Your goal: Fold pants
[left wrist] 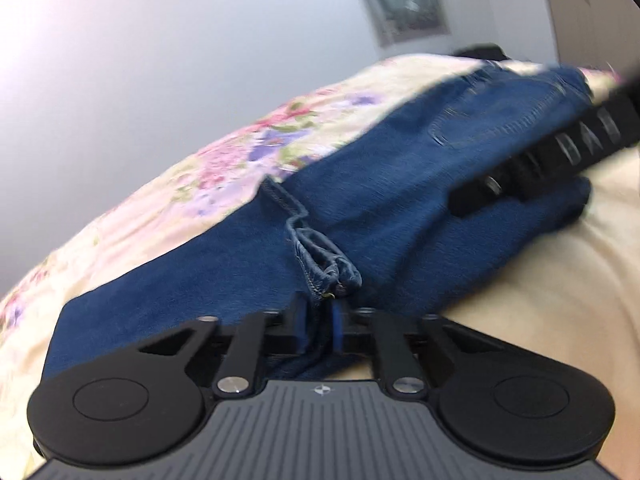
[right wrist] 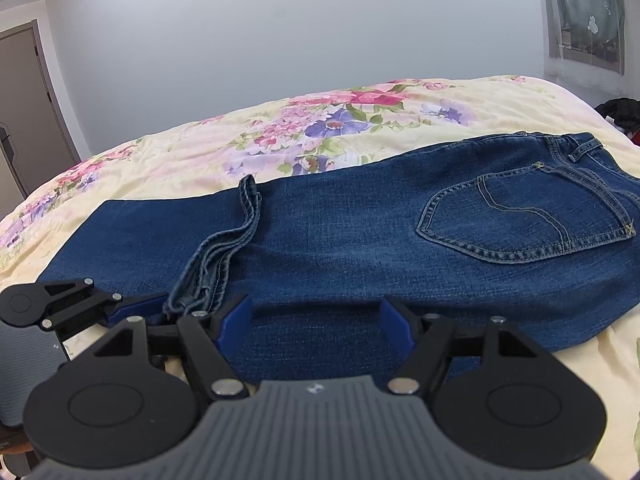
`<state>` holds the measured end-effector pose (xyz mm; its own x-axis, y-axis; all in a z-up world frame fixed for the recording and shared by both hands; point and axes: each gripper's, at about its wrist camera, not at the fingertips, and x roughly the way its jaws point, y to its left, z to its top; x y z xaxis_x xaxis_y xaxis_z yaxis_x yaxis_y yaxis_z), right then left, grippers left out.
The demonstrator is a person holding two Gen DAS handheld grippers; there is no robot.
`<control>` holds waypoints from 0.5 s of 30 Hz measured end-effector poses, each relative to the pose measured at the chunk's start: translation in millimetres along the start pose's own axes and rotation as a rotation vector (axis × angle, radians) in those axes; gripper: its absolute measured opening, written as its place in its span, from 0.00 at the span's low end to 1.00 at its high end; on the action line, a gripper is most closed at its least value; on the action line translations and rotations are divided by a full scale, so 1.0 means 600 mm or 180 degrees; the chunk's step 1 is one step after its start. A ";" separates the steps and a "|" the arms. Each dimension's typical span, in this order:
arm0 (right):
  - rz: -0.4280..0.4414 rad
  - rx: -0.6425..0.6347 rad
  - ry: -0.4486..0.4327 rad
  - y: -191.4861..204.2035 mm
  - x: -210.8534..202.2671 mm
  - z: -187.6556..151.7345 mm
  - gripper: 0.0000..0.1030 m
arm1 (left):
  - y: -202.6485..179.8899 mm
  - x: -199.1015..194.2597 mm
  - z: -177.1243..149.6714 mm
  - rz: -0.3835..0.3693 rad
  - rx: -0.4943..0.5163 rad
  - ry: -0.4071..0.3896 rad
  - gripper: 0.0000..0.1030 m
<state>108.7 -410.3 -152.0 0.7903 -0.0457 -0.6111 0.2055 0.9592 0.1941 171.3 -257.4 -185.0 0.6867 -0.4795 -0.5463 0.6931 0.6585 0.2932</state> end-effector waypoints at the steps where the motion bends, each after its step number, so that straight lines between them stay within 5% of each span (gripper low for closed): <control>1: 0.0002 -0.0002 0.0008 0.000 0.001 -0.001 0.66 | 0.013 0.002 0.001 -0.0090 -0.0181 0.0019 0.09; 8: -0.0377 -0.0640 0.0237 0.026 0.029 -0.034 0.66 | 0.061 0.000 0.010 -0.0325 -0.0886 -0.0009 0.05; 15: -0.0310 -0.0548 0.0204 0.015 0.028 -0.042 0.69 | 0.116 -0.029 0.072 -0.0445 -0.1504 -0.0348 0.04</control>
<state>109.1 -395.2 -179.8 0.7320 -0.1280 -0.6692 0.1730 0.9849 0.0009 217.2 -228.4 -121.1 0.6307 -0.6233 -0.4623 0.6226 0.7620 -0.1778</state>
